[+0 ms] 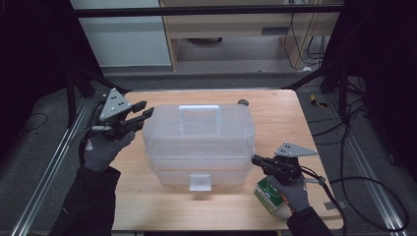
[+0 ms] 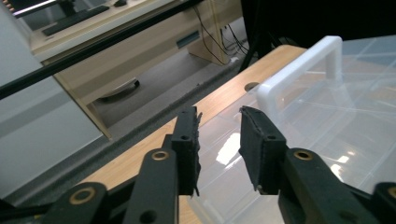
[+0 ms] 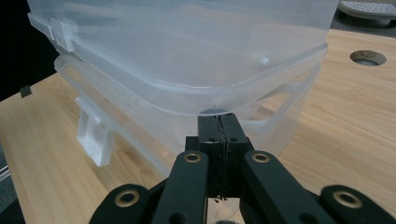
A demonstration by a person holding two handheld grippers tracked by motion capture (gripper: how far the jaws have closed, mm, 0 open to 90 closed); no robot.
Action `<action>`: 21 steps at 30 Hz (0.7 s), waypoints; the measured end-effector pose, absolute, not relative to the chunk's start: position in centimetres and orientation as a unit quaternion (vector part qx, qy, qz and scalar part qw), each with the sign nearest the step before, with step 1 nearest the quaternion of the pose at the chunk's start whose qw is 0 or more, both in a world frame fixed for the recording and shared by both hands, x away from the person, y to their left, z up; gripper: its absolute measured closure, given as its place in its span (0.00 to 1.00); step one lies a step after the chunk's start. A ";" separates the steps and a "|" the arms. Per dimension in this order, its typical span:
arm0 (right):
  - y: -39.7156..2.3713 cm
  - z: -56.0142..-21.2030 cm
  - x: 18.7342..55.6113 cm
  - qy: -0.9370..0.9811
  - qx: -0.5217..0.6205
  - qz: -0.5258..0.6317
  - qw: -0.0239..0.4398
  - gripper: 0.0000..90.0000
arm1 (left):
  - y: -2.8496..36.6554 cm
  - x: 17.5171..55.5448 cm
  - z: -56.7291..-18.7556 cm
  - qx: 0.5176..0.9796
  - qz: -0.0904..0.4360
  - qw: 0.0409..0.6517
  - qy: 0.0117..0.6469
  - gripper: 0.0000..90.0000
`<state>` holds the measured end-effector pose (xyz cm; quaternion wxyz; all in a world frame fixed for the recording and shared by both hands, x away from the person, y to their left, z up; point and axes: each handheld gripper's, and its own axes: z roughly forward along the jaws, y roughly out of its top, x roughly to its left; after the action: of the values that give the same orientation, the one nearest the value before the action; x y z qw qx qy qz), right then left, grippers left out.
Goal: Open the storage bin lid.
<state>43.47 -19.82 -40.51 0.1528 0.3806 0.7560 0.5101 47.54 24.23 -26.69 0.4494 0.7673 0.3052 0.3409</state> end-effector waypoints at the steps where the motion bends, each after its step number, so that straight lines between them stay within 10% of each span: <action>1: -19.8 -40.5 43.5 0.756 0.381 0.510 0.153 1.00 | 25.1 47.1 -27.0 0.761 0.340 0.455 0.314 0.78; 21: -19.9 -40.5 43.4 0.756 0.382 0.509 0.151 1.00 | 31.2 44.5 -34.9 0.716 0.303 0.469 0.420 0.99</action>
<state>43.44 -19.85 -40.46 0.1511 0.3822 0.7560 0.5095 44.51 31.16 -34.91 0.4688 0.7158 0.4200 0.3026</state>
